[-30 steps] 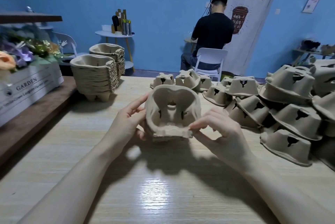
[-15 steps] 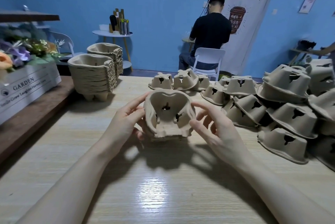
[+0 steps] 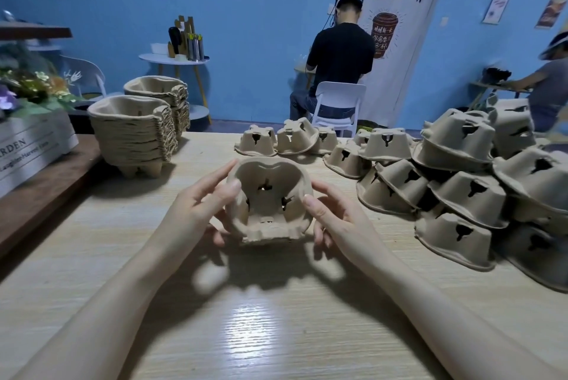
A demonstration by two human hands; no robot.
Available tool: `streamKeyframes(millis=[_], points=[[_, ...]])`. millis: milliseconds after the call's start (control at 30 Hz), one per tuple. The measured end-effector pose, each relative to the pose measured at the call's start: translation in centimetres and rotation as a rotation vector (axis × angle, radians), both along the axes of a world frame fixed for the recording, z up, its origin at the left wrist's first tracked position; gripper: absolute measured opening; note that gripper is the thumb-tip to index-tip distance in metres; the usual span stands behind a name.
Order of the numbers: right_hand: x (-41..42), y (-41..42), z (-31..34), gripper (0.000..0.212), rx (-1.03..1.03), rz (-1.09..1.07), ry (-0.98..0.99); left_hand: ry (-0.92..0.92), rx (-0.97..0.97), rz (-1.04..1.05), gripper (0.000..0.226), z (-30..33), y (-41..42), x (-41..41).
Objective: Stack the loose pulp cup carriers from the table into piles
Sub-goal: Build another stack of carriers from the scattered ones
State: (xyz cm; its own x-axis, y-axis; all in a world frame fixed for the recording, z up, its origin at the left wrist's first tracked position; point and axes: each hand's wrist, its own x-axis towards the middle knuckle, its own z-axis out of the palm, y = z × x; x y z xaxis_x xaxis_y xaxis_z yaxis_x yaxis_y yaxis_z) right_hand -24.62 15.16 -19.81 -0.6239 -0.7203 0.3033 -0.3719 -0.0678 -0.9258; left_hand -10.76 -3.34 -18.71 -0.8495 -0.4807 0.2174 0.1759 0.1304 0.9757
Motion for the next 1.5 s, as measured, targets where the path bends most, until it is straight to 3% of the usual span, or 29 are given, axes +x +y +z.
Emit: streamKeyframes(millis=[133,300,700,767,867,1000,1167,1333,1500], points=[[-0.8,0.6,0.1,0.029,-0.049,-0.054,0.0,0.009,0.014,0.012,0.061,0.1,1.1,-0.8],[-2.8,1.8,0.7,0.006,-0.138,-0.203,0.006,-0.032,-0.065,0.0,0.054,1.3,3.0,-2.9],[-5.3,3.7,0.8,0.024,-0.058,-0.337,0.1,-0.004,-0.101,-0.025,0.058,-0.4,4.9,-5.2],[-5.5,3.8,0.9,0.026,-0.034,-0.423,0.211,-0.014,-0.125,-0.052,0.066,-0.6,4.5,-4.8],[-6.7,4.9,2.2,0.017,0.048,-0.616,0.588,-0.011,-0.163,-0.07,0.064,-1.1,4.0,-4.4],[-10.5,8.2,7.2,0.027,0.223,-0.795,0.923,0.019,-0.144,-0.054,0.061,-1.0,4.6,-4.5],[-15.9,11.6,13.5,0.042,0.599,-0.822,0.726,0.017,-0.096,-0.033,0.061,-0.8,4.8,-4.6],[-17.5,13.0,15.9,0.035,0.66,-0.785,0.681,0.03,-0.095,-0.013,0.058,-0.6,5.0,-4.4],[-17.8,14.2,15.5,0.059,0.79,-0.714,0.493,0.031,-0.112,-0.009,0.055,-0.4,4.8,-4.4]])
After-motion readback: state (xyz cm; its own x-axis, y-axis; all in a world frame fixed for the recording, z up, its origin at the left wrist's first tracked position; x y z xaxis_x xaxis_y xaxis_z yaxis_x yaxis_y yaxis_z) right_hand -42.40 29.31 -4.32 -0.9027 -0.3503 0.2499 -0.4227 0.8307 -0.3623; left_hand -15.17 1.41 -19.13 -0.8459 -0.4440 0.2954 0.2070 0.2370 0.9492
